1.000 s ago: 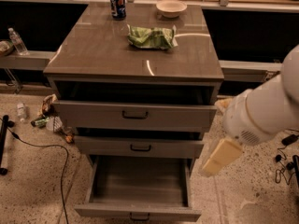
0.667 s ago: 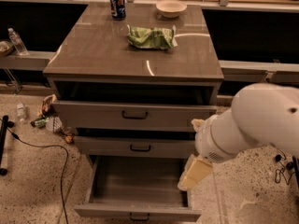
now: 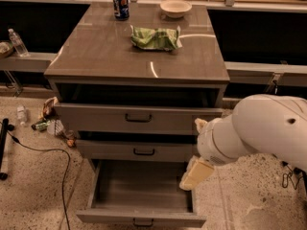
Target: Close bottom drawer
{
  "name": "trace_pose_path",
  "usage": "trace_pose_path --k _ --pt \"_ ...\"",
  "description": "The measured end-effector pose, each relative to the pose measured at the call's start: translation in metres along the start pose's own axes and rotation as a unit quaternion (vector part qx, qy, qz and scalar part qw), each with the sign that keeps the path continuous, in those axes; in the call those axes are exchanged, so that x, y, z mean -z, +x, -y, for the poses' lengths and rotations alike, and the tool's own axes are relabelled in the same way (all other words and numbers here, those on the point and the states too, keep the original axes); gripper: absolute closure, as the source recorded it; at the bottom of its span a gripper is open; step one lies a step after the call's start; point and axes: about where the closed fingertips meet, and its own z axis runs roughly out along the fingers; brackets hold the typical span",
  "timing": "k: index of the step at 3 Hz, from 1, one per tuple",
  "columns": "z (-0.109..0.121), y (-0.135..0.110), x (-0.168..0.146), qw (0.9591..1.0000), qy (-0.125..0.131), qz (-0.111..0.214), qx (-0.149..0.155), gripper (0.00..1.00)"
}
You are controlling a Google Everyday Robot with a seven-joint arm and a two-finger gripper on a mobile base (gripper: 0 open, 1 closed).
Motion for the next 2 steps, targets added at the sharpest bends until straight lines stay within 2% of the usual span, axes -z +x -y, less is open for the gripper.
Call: trace_pose_path --k 1,2 --pt "-0.002 0.002 -0.005 0.9999 0.007 0.004 -0.015 0.00" --pt "-0.030 0.032 -0.067 0.9995 -0.010 0.022 -0.023 0.00"
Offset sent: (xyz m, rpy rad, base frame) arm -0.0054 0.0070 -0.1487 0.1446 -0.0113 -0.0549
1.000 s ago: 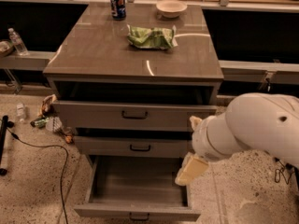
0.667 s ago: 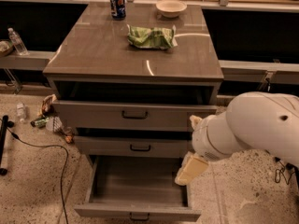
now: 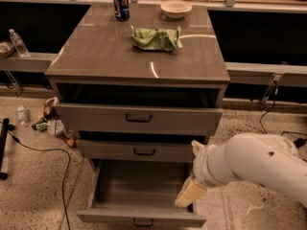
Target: Close bottom drawer
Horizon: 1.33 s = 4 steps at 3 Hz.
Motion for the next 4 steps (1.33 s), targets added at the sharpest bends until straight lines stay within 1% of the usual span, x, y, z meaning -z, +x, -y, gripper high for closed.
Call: trace_pose_path --k 1,2,3,4 --pt "-0.008 0.021 -0.047 0.9999 0.004 0.013 0.010 0.00" --pt "-0.016 0.045 -0.097 0.9996 0.007 0.018 0.019 0.00" --pt "-0.024 0.072 -0.138 0.9995 0.008 0.010 0.029 0.00" --pt "-0.007 0.077 -0.150 0.9987 0.025 0.006 0.043 0.00"
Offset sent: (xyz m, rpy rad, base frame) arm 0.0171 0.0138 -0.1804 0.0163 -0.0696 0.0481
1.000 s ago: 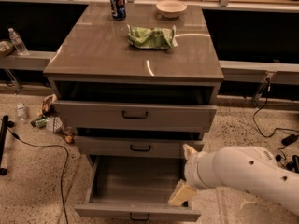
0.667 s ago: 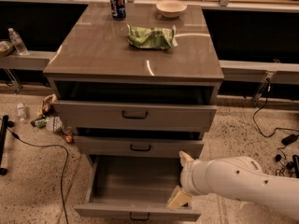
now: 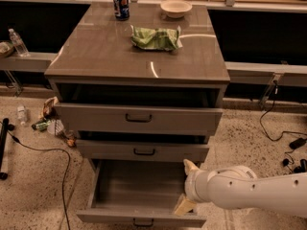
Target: Close bottom drawer
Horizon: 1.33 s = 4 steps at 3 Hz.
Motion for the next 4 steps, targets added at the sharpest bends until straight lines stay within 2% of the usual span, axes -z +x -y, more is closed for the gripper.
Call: trace_pose_path --k 1,2,3,4 --pt "0.000 0.000 0.000 1.0000 0.000 0.000 0.000 0.00" --pt "0.002 0.028 -0.018 0.9999 0.009 -0.003 -0.013 0.00" --pt "-0.002 0.071 -0.063 0.9997 0.016 -0.003 -0.016 0.00" --pt "-0.038 0.104 -0.132 0.9995 -0.011 0.007 -0.030 0.00"
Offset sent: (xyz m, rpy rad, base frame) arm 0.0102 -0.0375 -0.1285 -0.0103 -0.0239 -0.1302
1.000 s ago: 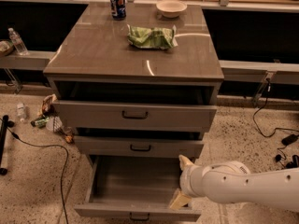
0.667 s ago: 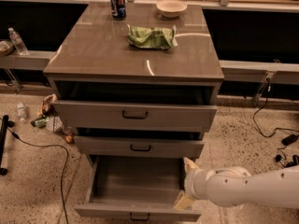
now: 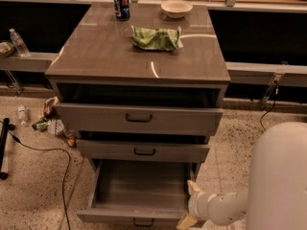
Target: Close bottom drawer
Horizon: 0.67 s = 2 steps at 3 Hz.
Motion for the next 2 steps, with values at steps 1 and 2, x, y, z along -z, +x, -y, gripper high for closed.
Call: trace_pose_path --k 1,2 --pt "-0.024 0.011 -0.041 0.9998 -0.017 0.008 0.003 0.00" --pt "-0.029 0.026 -0.075 0.9997 -0.008 0.015 0.016 0.00"
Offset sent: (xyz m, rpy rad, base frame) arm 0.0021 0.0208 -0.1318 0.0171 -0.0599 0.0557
